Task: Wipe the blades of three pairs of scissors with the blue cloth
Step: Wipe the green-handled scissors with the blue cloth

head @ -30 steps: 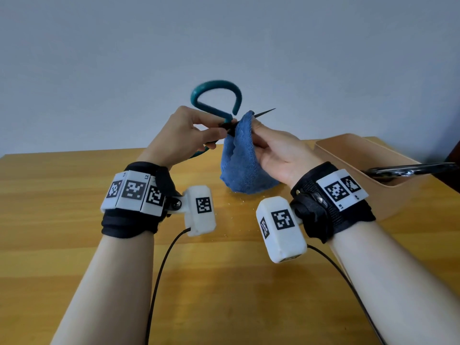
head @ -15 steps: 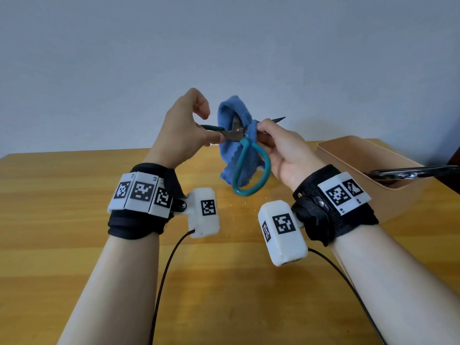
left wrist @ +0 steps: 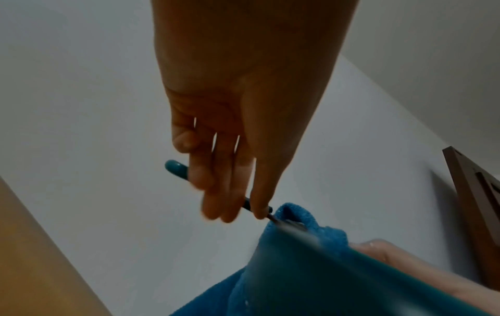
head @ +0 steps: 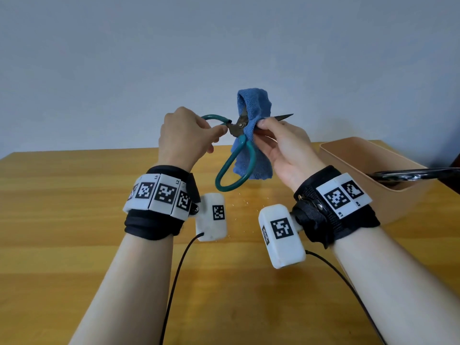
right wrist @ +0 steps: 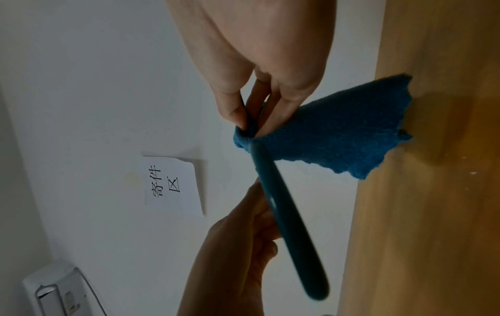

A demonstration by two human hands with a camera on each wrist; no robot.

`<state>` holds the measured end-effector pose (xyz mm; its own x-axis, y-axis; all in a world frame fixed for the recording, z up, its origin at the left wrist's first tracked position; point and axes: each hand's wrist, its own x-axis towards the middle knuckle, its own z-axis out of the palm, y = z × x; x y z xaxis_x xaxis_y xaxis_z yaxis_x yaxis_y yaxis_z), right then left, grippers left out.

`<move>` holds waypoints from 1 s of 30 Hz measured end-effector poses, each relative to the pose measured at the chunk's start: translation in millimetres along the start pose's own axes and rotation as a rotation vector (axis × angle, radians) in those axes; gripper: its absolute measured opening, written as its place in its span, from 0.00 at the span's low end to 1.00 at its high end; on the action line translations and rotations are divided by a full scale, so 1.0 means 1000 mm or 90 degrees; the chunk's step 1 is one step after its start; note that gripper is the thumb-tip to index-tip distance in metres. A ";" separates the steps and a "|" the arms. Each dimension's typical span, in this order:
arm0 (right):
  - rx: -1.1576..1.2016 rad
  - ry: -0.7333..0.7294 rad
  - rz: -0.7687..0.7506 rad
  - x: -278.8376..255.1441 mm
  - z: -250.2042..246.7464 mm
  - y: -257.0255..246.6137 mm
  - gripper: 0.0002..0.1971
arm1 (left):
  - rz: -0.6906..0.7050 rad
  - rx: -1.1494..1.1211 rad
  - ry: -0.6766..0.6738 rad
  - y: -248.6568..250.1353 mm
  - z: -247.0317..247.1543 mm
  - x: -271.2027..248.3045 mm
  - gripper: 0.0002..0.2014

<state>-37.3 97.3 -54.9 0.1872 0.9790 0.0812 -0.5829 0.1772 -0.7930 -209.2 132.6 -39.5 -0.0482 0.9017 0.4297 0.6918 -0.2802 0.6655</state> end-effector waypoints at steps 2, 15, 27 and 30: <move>0.004 -0.003 -0.004 -0.001 0.000 0.001 0.03 | -0.031 -0.037 -0.055 0.004 -0.001 -0.002 0.17; -0.099 -0.045 -0.051 0.000 0.001 -0.002 0.06 | -0.077 -0.400 -0.227 0.019 0.010 -0.013 0.15; -0.039 -0.017 -0.031 0.002 0.004 -0.007 0.04 | -0.053 -0.373 -0.145 0.019 0.007 -0.012 0.15; -0.003 0.014 -0.043 0.006 0.000 -0.010 0.06 | -0.051 -0.364 -0.133 0.019 0.005 -0.012 0.13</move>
<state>-29.7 101.4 -46.5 0.2431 0.9623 0.1222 -0.5644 0.2428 -0.7890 -191.9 117.9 -35.0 0.0987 0.9564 0.2749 0.1937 -0.2894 0.9374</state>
